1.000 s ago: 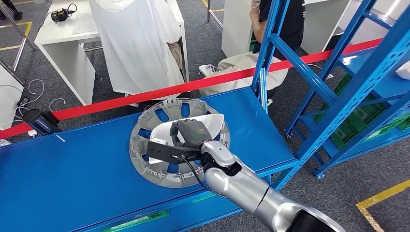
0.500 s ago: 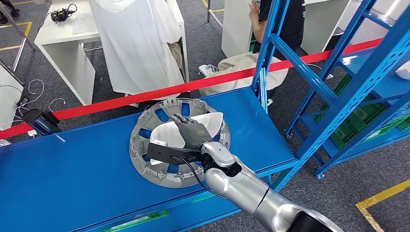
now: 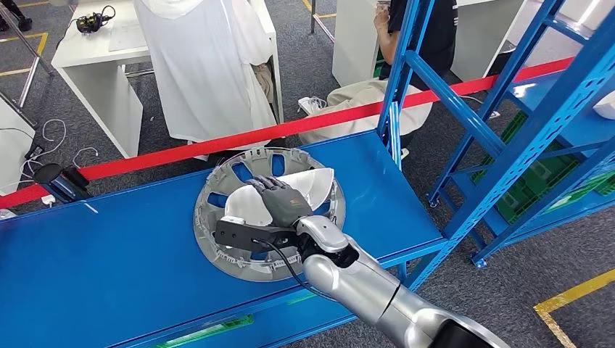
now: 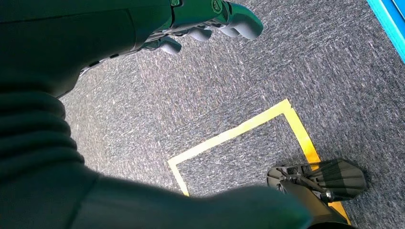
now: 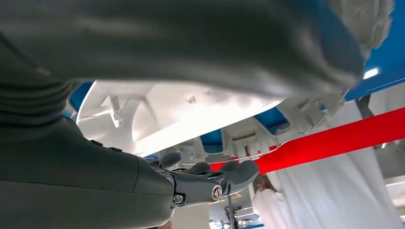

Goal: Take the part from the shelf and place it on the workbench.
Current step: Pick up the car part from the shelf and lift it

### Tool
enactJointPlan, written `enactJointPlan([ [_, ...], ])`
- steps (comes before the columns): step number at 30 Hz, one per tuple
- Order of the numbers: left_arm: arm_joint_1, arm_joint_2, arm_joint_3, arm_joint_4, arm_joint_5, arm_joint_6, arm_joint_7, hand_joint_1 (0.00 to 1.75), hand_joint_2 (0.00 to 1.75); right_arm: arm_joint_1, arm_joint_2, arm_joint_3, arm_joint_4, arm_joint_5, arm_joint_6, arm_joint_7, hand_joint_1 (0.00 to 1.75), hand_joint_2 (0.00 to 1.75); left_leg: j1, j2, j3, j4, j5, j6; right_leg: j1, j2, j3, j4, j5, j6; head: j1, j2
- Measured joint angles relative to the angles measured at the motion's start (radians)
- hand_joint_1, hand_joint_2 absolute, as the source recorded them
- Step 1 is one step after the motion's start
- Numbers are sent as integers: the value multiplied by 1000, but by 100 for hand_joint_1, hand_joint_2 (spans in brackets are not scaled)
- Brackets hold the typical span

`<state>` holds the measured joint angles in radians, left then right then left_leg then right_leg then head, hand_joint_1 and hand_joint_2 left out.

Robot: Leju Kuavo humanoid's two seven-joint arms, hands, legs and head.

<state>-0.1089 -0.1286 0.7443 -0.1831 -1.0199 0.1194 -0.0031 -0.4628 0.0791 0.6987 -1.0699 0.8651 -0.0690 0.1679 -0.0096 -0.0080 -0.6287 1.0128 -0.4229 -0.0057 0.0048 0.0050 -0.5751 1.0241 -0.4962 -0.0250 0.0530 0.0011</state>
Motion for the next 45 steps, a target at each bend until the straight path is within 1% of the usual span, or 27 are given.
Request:
enactJointPlan([
  [4,0,0,0,0,-1,0,1,0,0,12,10,17,-37,-26,26,-18,0,0,0,0,0,0,0,0,0,0,0,0,0,0,0,0],
  [10,0,0,2,0,-5,0,3,0,0,25,12,62,-101,-101,105,-35,0,0,0,0,0,0,0,0,0,0,0,0,0,0,0,0],
  [14,1,0,4,0,-5,4,4,0,0,30,12,91,-105,-118,123,-39,0,0,0,0,0,0,0,0,0,0,0,0,0,0,0,0],
  [18,2,0,10,0,-5,8,3,0,0,33,10,115,-97,-109,112,-19,0,0,0,0,0,0,0,0,0,0,0,0,0,0,0,0],
  [21,3,0,13,0,-5,9,0,0,0,40,2,123,-86,-84,83,7,0,0,0,0,0,0,0,0,0,0,-1,0,0,0,0,0],
  [29,6,1,23,0,-5,10,-9,0,0,77,-49,124,-68,9,18,71,0,0,0,0,0,0,0,0,0,0,0,0,0,0,0,0],
  [34,7,2,27,0,-6,10,-9,0,0,96,-83,98,-58,75,-4,89,0,0,0,0,0,0,0,0,0,0,0,0,0,0,0,0],
  [39,8,2,28,0,-8,11,-9,0,0,114,-99,56,-50,124,-5,91,0,0,0,0,0,0,0,0,0,0,0,0,0,0,0,0],
  [43,8,2,28,0,-14,11,-7,0,0,130,-105,28,-48,123,1,80,0,175,0,0,0,0,0,0,0,0,0,0,0,0,0,0],
  [45,8,2,28,0,-17,11,-6,0,0,137,-107,16,-46,117,-1,76,0,175,0,0,0,0,0,0,0,0,-1,0,0,0,0,0],
])
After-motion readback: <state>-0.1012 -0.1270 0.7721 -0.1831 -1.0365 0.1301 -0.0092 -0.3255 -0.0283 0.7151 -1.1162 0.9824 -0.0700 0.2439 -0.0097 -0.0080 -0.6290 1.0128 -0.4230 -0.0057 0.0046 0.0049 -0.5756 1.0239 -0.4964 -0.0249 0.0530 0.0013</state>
